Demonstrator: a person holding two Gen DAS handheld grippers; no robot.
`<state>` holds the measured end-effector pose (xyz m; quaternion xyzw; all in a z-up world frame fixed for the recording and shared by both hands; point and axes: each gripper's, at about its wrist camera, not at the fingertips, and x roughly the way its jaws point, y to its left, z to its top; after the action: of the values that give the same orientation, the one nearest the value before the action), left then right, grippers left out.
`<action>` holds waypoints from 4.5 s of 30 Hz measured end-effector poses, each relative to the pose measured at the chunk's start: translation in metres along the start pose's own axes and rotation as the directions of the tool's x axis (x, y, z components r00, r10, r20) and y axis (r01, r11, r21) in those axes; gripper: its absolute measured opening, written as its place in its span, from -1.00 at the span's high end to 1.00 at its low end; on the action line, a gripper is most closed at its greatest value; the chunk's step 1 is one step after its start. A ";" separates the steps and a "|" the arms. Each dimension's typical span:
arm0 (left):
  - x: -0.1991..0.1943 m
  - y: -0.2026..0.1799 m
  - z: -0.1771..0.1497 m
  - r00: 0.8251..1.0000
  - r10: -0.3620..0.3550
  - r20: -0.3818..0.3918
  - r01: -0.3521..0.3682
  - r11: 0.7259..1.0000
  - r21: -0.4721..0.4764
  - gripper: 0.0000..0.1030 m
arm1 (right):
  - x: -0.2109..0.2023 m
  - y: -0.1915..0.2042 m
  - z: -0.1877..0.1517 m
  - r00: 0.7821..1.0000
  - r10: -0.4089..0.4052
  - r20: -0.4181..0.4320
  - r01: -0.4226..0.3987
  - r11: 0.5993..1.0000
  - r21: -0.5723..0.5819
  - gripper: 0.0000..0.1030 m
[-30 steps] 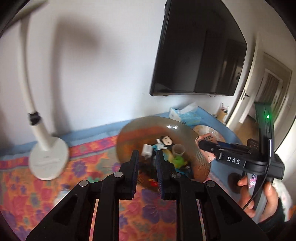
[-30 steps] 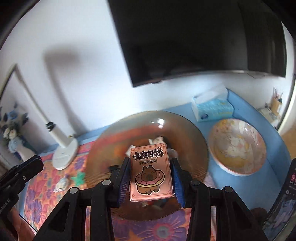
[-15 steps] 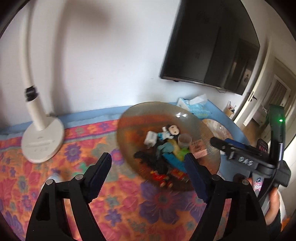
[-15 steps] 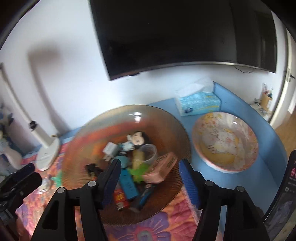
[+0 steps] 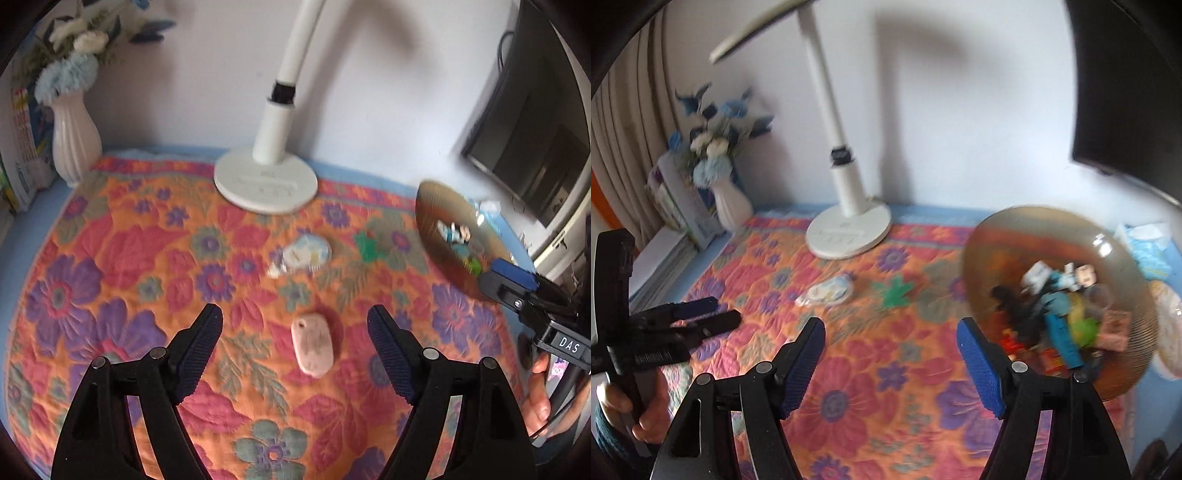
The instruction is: Organize rigid objects
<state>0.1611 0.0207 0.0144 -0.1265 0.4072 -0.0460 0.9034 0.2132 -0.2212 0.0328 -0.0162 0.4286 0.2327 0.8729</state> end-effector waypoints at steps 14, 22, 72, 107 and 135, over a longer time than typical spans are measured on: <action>0.062 -0.022 -0.031 0.997 0.039 -0.064 -0.034 0.996 0.079 0.01 | 0.114 0.048 0.007 0.950 0.173 -0.261 -0.201 0.976 -0.083 -0.40; 0.049 -0.018 -0.037 0.994 0.101 -0.035 -0.096 0.987 0.128 0.36 | 0.174 0.056 0.013 0.956 0.085 -0.280 -0.138 0.974 -0.179 -0.40; -0.016 -0.152 0.030 0.965 -0.168 0.200 0.083 0.923 0.375 0.39 | -0.074 -0.064 -0.039 0.966 -0.219 0.138 0.214 0.975 0.054 0.06; -0.046 -0.054 0.078 0.951 0.002 0.311 -0.004 1.000 0.008 -0.60 | -0.089 -0.102 0.026 0.977 -0.151 0.154 0.117 0.971 0.208 -0.27; 0.055 0.041 -0.026 0.966 0.249 0.065 -0.249 0.968 -0.014 -0.73 | 0.114 0.018 -0.053 0.966 -0.213 -0.145 0.213 0.977 -0.018 -0.63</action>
<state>0.1775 0.0449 -0.0532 -0.0786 0.3898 0.0733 0.9146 0.2268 -0.1728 -0.0837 -0.0803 0.4868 0.1361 0.8591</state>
